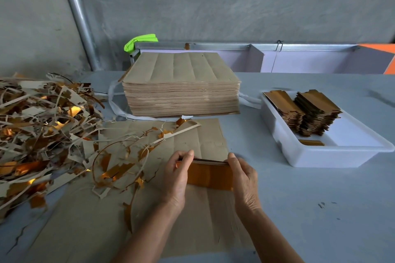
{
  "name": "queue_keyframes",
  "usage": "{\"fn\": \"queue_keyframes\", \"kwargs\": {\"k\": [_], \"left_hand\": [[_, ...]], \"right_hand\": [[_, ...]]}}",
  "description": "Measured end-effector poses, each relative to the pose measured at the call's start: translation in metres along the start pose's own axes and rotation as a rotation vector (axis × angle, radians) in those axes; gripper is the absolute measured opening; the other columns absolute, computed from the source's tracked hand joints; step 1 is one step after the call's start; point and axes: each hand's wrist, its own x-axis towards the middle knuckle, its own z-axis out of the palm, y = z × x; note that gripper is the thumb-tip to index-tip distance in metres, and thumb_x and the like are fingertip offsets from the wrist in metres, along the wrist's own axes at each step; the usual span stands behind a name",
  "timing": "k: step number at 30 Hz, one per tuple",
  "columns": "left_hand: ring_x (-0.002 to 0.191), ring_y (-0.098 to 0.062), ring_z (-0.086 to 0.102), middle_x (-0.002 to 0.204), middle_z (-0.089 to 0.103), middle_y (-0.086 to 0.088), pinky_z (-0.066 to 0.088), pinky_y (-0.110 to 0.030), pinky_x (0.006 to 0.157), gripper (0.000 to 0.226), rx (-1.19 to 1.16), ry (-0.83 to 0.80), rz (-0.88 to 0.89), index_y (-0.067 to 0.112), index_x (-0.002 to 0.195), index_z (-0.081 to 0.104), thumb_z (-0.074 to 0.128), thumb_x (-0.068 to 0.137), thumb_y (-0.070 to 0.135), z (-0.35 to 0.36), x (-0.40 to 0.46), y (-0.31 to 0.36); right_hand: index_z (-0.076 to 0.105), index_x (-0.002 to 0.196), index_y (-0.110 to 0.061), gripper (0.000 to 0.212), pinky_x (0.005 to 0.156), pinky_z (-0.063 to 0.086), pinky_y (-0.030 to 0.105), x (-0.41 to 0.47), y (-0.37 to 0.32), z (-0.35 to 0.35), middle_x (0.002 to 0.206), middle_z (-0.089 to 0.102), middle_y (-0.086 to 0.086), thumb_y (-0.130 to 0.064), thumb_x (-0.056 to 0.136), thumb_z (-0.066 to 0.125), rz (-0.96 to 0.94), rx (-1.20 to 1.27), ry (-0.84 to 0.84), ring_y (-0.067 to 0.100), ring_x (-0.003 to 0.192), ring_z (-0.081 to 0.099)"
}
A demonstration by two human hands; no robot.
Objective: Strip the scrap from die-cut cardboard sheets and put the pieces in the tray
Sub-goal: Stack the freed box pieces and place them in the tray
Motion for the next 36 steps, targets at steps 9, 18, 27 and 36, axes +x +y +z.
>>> {"fn": "queue_keyframes", "kwargs": {"k": [9, 18, 27, 36], "left_hand": [[0.073, -0.028, 0.054, 0.064, 0.055, -0.008, 0.041, -0.035, 0.067, 0.035, -0.005, 0.016, -0.007, 0.017, 0.064, 0.060, 0.063, 0.072, 0.051, 0.000, -0.001, -0.003], [0.086, -0.012, 0.065, 0.080, 0.070, 0.010, 0.048, -0.012, 0.066, 0.026, 0.105, -0.268, -0.062, 0.026, 0.091, 0.058, 0.077, 0.075, 0.032, -0.018, -0.002, -0.003], [0.108, -0.028, 0.059, 0.112, 0.063, -0.005, 0.046, -0.052, 0.098, 0.022, -0.054, 0.076, -0.290, 0.024, 0.095, 0.056, 0.072, 0.080, 0.023, 0.000, 0.008, 0.013], [0.088, -0.030, 0.066, 0.097, 0.068, -0.013, 0.055, -0.039, 0.070, 0.016, -0.189, -0.005, -0.352, 0.010, 0.095, 0.061, 0.069, 0.082, 0.005, 0.037, -0.006, 0.022]], "right_hand": [[0.059, 0.089, 0.013, 0.063, 0.065, 0.041, 0.035, 0.000, -0.003, 0.001, 0.093, 0.057, 0.034, -0.049, 0.087, 0.051, -0.035, -0.064, -0.013, 0.028, 0.074, 0.051], [0.060, 0.081, 0.010, 0.063, 0.062, 0.039, 0.031, 0.002, -0.003, 0.002, 0.069, 0.055, 0.018, -0.051, 0.091, 0.051, -0.004, -0.048, -0.019, 0.028, 0.068, 0.049], [0.060, 0.112, -0.006, 0.029, 0.085, 0.051, 0.036, 0.021, -0.031, -0.025, 0.103, 0.067, 0.013, -0.015, 0.085, 0.066, 0.244, 0.123, -0.113, 0.027, 0.098, 0.063], [0.061, 0.100, -0.008, 0.012, 0.071, 0.056, 0.036, 0.016, -0.029, -0.023, 0.094, 0.070, 0.011, -0.002, 0.093, 0.053, 0.336, 0.197, -0.146, 0.028, 0.088, 0.067]]}}
